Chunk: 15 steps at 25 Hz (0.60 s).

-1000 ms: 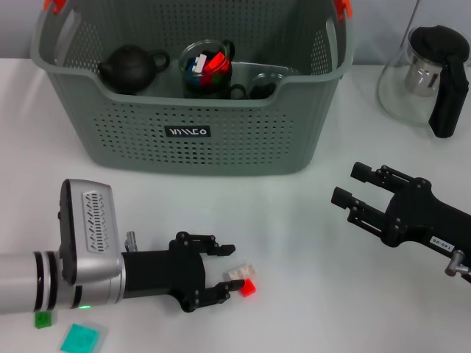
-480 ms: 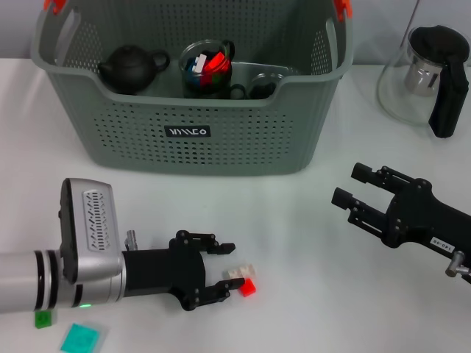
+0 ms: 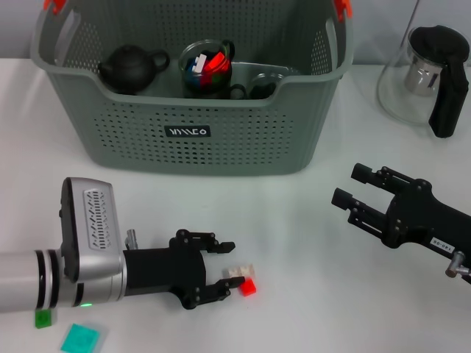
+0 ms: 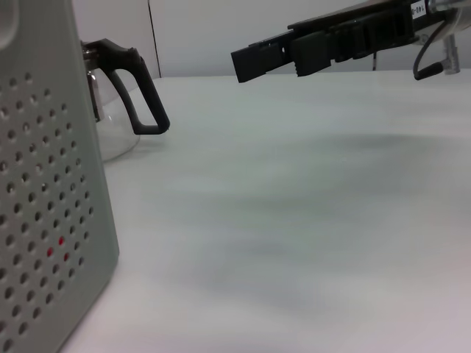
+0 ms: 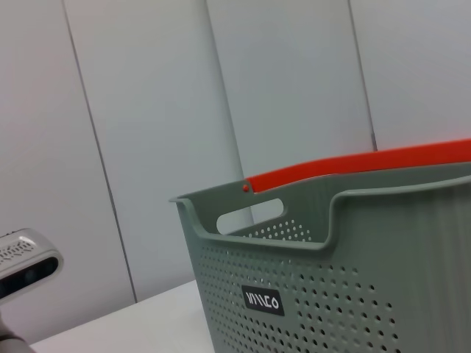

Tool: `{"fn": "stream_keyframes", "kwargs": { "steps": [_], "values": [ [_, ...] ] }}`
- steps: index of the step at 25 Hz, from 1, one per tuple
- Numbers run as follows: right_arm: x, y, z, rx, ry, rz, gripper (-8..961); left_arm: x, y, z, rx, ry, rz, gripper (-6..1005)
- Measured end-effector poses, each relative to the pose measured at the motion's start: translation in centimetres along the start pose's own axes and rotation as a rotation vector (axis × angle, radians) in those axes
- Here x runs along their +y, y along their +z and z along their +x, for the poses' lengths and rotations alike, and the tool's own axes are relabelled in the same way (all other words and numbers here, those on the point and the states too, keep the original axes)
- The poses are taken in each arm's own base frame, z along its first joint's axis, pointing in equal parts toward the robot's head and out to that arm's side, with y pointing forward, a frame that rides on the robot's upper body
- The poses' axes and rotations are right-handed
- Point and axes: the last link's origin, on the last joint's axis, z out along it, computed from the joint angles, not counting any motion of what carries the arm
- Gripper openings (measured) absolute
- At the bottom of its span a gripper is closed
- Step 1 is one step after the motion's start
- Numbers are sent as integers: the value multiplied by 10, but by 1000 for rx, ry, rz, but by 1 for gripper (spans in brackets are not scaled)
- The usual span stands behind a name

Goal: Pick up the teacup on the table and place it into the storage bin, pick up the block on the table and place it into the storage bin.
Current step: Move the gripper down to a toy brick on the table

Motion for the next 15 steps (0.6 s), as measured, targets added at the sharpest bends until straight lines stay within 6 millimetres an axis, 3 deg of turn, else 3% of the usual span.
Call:
{"fn": "stream_keyframes", "kwargs": {
  "steps": [10,15],
  "values": [
    [0,0,0,-1,0,-1,637,-1,2,1,-6,-6,-8,533],
    [0,0,0,-1,0,0,637,-7,5,2,-32,-45,-4,367]
  ]
}}
